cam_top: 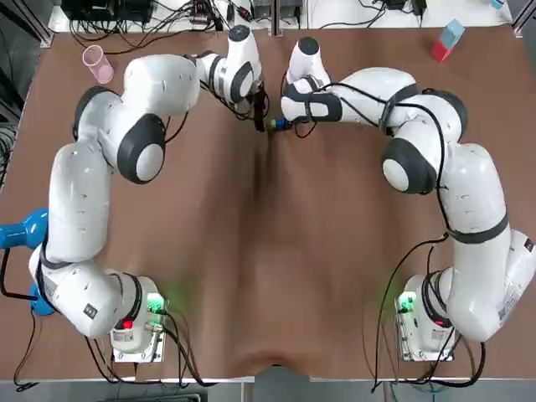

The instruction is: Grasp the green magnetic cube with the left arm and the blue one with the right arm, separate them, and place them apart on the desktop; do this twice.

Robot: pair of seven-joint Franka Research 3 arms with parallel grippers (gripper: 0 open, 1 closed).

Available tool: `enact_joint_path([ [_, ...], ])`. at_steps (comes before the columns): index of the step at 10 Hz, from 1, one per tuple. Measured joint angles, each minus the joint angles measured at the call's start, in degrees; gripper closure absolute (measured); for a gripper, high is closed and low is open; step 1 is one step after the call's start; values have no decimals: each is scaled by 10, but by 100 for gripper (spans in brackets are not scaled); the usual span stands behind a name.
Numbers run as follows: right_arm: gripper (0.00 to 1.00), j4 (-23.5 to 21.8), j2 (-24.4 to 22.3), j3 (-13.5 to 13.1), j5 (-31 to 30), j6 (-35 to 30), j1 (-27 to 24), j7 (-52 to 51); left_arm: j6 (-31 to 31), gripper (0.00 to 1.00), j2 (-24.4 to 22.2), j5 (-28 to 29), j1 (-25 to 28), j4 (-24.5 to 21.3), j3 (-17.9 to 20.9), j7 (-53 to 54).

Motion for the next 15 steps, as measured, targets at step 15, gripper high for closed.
enact_joint_path([
  [15,77,-3,0,0,2,19,6,0,70,30,36,-8,-23,-4,0,-14],
])
